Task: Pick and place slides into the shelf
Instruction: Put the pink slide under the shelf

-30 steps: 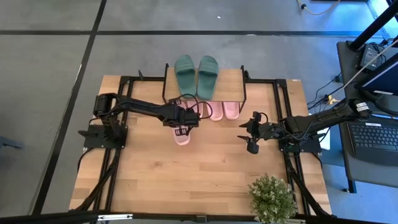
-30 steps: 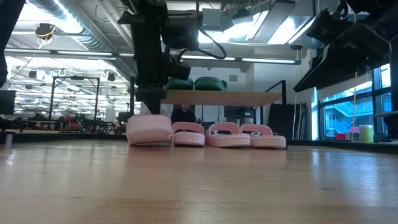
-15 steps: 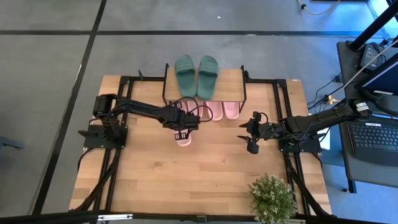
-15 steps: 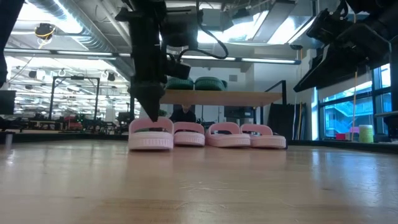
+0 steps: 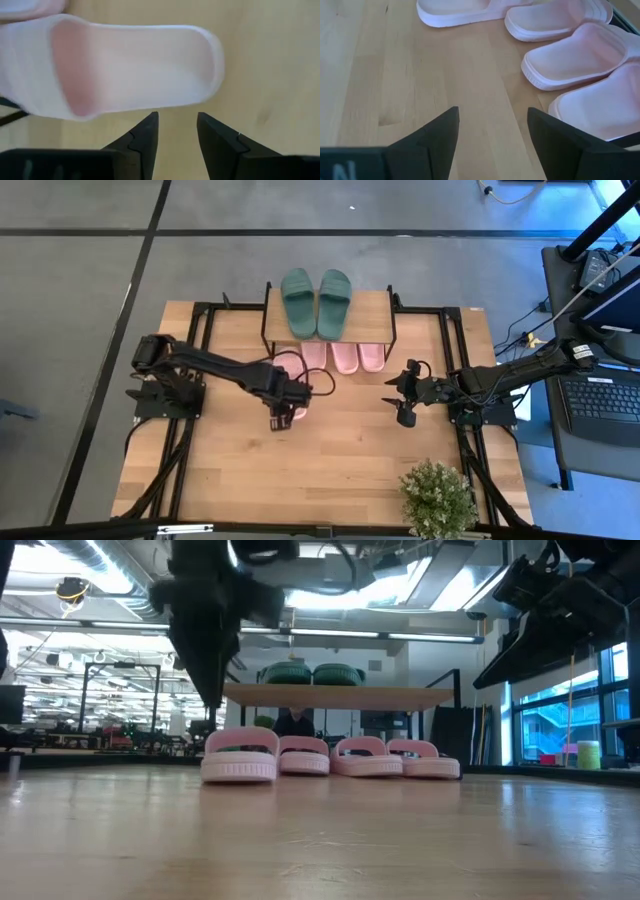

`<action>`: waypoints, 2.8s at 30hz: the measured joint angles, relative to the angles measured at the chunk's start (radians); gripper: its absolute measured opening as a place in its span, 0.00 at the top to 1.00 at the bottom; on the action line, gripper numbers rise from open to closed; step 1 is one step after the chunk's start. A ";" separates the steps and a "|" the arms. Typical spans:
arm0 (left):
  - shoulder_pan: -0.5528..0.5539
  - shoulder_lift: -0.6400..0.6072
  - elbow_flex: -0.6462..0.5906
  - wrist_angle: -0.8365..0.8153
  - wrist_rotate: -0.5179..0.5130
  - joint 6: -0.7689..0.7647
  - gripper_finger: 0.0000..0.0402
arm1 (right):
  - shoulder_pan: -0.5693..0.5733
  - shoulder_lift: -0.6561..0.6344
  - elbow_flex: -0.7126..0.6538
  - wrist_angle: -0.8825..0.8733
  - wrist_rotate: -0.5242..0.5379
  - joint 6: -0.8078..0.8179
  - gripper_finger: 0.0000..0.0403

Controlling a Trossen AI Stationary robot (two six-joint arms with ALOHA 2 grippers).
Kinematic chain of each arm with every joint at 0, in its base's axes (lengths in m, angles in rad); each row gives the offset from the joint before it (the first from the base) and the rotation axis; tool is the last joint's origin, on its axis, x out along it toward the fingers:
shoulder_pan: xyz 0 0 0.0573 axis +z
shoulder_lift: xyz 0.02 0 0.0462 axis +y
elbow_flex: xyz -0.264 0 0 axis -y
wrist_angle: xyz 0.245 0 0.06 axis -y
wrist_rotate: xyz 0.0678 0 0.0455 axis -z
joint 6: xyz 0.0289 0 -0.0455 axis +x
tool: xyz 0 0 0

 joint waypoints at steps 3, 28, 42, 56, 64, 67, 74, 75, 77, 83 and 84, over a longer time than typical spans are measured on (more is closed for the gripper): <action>-0.036 -0.014 0.000 0.042 0.026 -0.032 0.68 | 0.000 0.000 0.000 0.001 0.000 0.001 0.41; -0.141 0.199 -0.001 0.360 0.040 -0.042 0.68 | 0.000 0.000 0.000 0.015 0.000 0.004 0.41; -0.123 0.197 -0.043 0.235 -0.073 -0.084 0.68 | 0.000 0.000 0.000 0.029 0.000 0.058 0.41; -0.020 0.188 -0.100 0.279 -0.067 0.030 0.68 | 0.000 0.000 0.000 0.075 0.000 0.055 0.41; 0.060 0.187 -0.102 0.286 -0.086 0.097 0.68 | 0.000 0.000 0.000 0.073 0.000 0.053 0.41; 0.092 0.188 -0.102 0.287 -0.094 0.125 0.68 | 0.000 0.000 0.000 0.073 0.000 0.052 0.41; 0.168 0.189 -0.102 0.298 -0.096 0.178 0.68 | 0.000 0.000 0.000 0.072 0.000 0.050 0.41; 0.177 0.189 -0.102 0.302 -0.096 0.189 0.68 | 0.000 0.000 0.000 0.072 0.000 0.050 0.41; 0.196 0.189 -0.103 0.309 -0.094 0.204 0.68 | 0.000 0.000 0.000 0.072 0.000 0.050 0.41; 0.248 0.190 -0.103 0.327 -0.092 0.251 0.68 | 0.000 0.000 0.000 0.072 0.000 0.050 0.41; 0.256 0.190 -0.103 0.329 -0.092 0.254 0.68 | 0.000 0.000 0.000 0.072 0.000 0.050 0.41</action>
